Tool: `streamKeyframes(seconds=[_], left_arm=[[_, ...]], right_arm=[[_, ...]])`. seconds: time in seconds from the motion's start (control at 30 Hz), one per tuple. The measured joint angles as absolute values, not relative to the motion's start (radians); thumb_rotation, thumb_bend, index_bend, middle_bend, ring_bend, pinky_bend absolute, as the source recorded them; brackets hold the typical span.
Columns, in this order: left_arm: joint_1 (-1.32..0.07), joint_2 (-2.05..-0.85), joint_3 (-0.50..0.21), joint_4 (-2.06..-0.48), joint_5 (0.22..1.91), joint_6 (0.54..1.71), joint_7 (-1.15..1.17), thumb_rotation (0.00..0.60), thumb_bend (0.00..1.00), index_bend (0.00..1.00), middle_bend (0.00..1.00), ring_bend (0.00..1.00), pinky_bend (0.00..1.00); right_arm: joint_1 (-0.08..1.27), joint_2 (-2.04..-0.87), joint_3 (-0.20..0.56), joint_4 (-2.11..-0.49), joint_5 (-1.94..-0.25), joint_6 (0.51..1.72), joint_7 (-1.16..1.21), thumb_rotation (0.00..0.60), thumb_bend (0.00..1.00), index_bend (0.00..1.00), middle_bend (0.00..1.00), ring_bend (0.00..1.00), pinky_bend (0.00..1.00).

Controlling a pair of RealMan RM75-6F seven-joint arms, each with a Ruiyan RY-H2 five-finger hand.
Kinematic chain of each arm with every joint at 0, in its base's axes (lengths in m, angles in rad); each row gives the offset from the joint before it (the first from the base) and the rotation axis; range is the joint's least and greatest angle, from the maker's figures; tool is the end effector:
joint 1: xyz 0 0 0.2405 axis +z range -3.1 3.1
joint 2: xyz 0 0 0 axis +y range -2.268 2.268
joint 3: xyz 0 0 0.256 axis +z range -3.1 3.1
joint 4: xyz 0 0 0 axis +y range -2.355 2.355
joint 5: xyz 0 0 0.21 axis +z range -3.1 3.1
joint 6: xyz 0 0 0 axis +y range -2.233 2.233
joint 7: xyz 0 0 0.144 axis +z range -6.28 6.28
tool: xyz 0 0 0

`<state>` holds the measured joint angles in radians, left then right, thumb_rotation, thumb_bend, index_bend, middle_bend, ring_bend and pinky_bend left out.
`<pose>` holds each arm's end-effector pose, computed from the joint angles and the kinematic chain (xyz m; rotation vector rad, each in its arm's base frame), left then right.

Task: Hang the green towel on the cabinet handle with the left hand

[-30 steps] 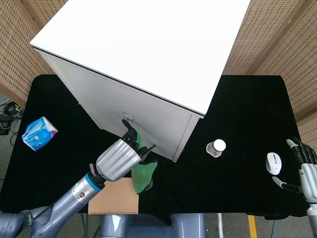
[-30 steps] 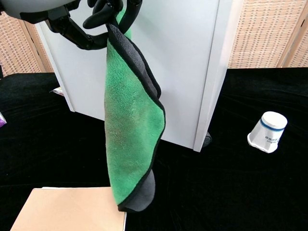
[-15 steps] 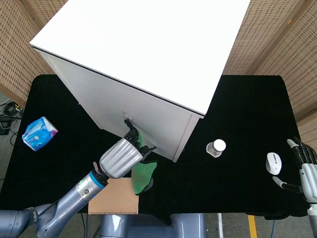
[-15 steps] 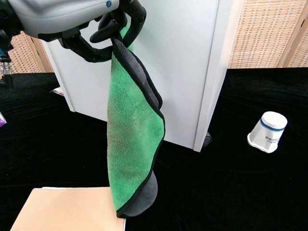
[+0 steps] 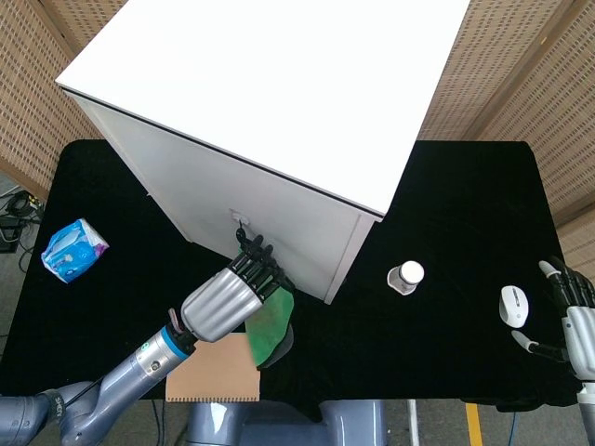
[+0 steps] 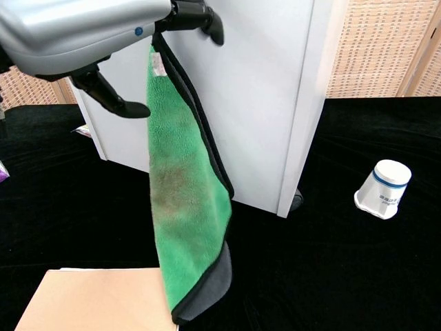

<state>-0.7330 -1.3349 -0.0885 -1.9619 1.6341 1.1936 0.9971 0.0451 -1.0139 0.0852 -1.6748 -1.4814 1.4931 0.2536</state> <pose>-0.0431 0.2464 0.0542 -1.9954 0.1457 -1.0841 -0.3112 -0.1755 0.1936 1.2451 -1.0530 1.0656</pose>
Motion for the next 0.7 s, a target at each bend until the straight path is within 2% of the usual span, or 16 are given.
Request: streamKeyframes(seconds=[0.13,0.37,0.5,0.7], left_arm=[[-0.707,-1.330,-0.060,-1.935,1.712,1.241,0.924,0.600,0.07,0.04,0.00,0.00,0.00],[-0.592,-1.316,0.015,-1.877,1.831,1.420,0.775,0.600,0.07,0.04,0.00,0.00,0.00],[-0.477,-1.310,0.071,-1.841,1.832,1.540,0.676,0.600,0.07,0.04,0.00,0.00,0.00],[-0.322,-1.299,0.139,-1.790,1.769,1.639,0.537,0.600,0.06,0.04,0.00,0.00,0.00]], right_arm=[[0.045,-1.014,0.085,-1.675,-1.482,1.494,0.254,0.600,0.07,0.00,0.00,0.00,0.00],[0.044,-1.014,0.086,-1.676,-1.481,1.495,0.251,0.600,0.07,0.00,0.00,0.00,0.00],[0.046,-1.016,0.086,-1.677,-1.480,1.492,0.239,0.600,0.07,0.00,0.00,0.00,0.00],[0.051,-1.024,0.084,-1.682,-1.481,1.484,0.213,0.600,0.07,0.00,0.00,0.00,0.00]])
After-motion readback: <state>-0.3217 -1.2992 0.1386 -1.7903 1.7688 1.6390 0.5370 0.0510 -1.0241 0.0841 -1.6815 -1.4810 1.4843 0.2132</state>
